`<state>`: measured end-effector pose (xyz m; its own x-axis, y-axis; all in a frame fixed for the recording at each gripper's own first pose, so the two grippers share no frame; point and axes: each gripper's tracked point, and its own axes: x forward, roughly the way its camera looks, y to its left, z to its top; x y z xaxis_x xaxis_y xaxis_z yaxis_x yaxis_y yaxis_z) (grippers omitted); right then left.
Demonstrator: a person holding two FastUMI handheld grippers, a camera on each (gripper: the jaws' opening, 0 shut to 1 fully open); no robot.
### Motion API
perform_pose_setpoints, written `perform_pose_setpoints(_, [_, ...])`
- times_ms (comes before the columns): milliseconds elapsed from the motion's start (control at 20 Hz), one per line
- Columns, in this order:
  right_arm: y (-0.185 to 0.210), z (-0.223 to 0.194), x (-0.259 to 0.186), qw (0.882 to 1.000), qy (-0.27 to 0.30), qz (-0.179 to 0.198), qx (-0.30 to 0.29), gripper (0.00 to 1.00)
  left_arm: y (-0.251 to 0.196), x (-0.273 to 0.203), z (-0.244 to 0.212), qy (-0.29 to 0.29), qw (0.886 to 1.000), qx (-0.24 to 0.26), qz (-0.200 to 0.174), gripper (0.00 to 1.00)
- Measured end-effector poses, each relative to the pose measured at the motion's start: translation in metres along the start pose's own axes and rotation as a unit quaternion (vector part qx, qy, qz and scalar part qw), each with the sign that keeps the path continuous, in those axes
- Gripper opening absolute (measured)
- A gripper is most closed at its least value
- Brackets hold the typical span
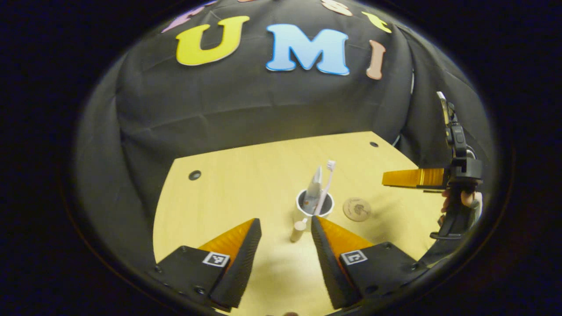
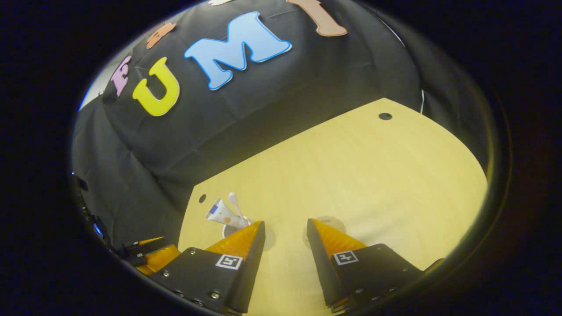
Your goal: Put the toothbrush and toothpaste on the desktop into the cup, then pick up the cup and place it on the coaster on the desktop.
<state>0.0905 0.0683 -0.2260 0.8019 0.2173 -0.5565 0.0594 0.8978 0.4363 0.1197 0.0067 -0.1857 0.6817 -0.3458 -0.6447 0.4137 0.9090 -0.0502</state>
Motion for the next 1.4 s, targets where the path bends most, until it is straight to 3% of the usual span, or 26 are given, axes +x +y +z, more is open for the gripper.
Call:
perform_pose_setpoints(100, [-0.019, 0.005, -0.009, 1.0, -0.008, -0.015, 0.011, 0.6, -0.005, 0.011, -0.001, 0.016, 1.0, 0.019, -0.016, 0.94])
perform_pose_setpoints(150, [-0.029, 0.006, -0.014, 1.0, -0.012, -0.022, 0.016, 0.6, -0.005, 0.017, -0.006, 0.025, 0.999, 0.029, -0.024, 0.89])
perform_pose_setpoints(400, [-0.079, 0.006, -0.039, 0.997, -0.022, -0.061, 0.051, 0.6, -0.008, 0.039, -0.013, 0.087, 0.991, 0.08, -0.07, 0.9])
perform_pose_setpoints(450, [-0.088, 0.004, -0.044, 0.996, -0.023, -0.069, 0.059, 0.6, -0.01, 0.045, -0.018, 0.102, 0.988, 0.089, -0.078, 0.95])
perform_pose_setpoints(500, [-0.096, 0.003, -0.049, 0.995, -0.023, -0.077, 0.067, 0.6, -0.011, 0.05, -0.021, 0.117, 0.985, 0.099, -0.084, 0.9])
perform_pose_setpoints(750, [-0.129, -0.007, -0.072, 0.989, -0.025, -0.112, 0.091, 0.6, -0.016, 0.068, -0.041, 0.19, 0.965, 0.144, -0.109, 0.9])
perform_pose_setpoints(1050, [-0.163, -0.023, -0.095, 0.981, -0.025, -0.146, 0.124, 0.6, -0.009, 0.105, -0.068, 0.266, 0.946, 0.152, -0.101, 0.9])
perform_pose_setpoints(1100, [-0.168, -0.025, -0.098, 0.979, -0.026, -0.152, 0.131, 0.6, -0.008, 0.111, -0.072, 0.278, 0.943, 0.155, -0.099, 0.95])
perform_pose_setpoints(1250, [-0.181, -0.031, -0.109, 0.974, -0.028, -0.164, 0.151, 0.6, -0.006, 0.122, -0.076, 0.295, 0.936, 0.169, -0.094, 0.86])
perform_pose_setpoints(1350, [-0.189, -0.037, -0.114, 0.972, -0.028, -0.171, 0.159, 0.61, -0.005, 0.125, -0.081, 0.308, 0.93, 0.176, -0.097, 0.95])
perform_pose_setpoints(1400, [-0.192, -0.039, -0.117, 0.971, -0.027, -0.174, 0.163, 0.61, -0.005, 0.127, -0.082, 0.311, 0.929, 0.178, -0.098, 0.9])
